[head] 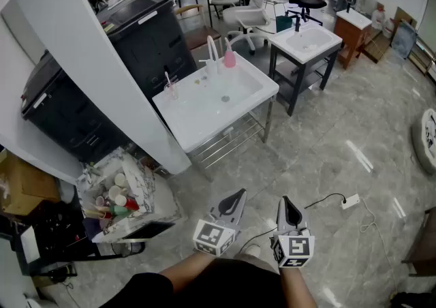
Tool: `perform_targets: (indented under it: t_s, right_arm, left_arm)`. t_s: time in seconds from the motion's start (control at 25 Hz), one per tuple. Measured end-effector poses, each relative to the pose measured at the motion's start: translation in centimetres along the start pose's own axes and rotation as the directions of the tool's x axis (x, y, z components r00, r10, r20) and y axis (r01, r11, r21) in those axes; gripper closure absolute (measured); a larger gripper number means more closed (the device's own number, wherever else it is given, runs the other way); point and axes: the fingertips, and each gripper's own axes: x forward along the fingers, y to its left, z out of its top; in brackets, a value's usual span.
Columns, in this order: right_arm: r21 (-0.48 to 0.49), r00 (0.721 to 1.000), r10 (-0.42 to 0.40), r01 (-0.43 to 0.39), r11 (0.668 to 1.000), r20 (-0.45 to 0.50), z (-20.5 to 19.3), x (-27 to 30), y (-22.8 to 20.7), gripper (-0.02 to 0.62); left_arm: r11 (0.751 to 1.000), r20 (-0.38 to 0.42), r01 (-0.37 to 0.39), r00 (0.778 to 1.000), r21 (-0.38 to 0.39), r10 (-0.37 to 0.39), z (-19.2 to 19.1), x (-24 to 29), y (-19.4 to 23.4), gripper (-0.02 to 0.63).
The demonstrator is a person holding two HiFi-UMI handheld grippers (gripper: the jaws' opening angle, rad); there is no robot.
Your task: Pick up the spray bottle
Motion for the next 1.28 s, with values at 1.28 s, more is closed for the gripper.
perform_targets:
  t_s: [1.28]
  right_arm:
    - [-0.152, 0.992, -0.113, 0.104, 0.983, -0.051, 2.0, 18.4, -13.3, 0.597]
  left_arm:
    - [0.996, -0.028, 0.064, 0.997, -0.064, -0.065, -1.3, 21.6, 8.7, 0.591]
